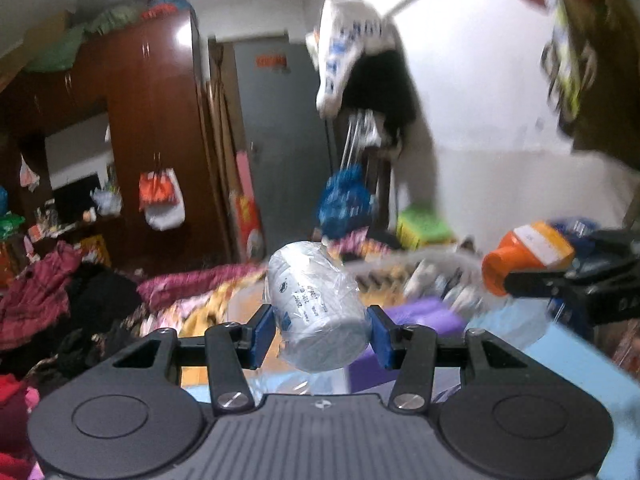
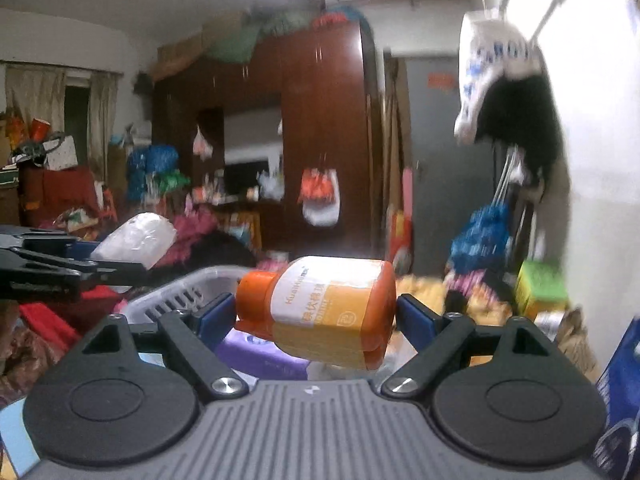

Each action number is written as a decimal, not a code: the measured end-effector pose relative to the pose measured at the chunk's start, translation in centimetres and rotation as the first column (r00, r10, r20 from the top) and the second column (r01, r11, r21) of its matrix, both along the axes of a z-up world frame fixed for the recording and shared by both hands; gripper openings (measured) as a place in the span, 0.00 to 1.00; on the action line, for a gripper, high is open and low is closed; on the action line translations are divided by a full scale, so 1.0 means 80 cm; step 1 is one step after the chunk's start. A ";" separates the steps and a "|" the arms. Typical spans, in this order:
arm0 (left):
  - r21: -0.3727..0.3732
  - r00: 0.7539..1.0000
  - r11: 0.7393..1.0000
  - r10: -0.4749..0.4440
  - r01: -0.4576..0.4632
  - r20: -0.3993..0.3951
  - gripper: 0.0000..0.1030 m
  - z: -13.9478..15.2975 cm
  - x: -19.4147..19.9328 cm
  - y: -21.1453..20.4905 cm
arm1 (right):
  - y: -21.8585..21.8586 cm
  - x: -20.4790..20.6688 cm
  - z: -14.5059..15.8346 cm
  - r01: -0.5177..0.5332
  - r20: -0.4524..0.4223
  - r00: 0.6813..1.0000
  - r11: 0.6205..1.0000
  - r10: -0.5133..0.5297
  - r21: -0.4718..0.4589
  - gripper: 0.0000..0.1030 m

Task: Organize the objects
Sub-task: 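Carry the orange bottle and white roll into the basket and release them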

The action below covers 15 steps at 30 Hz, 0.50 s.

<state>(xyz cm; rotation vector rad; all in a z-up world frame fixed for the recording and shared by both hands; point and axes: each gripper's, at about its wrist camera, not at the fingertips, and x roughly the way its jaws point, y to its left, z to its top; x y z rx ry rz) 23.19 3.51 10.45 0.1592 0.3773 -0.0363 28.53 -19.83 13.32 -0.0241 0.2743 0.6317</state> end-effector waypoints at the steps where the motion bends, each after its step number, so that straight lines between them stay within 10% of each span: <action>1: 0.017 1.000 1.000 0.010 -0.010 -0.017 0.52 -0.004 0.007 -0.001 | 0.005 0.010 -0.003 0.002 -0.030 1.000 1.000 -0.002 -0.007 0.86; 15: -0.001 0.993 0.997 0.074 -0.075 -0.094 0.52 -0.019 0.042 0.018 | 0.008 0.013 -0.018 0.048 -0.076 0.996 0.998 -0.051 -0.047 0.86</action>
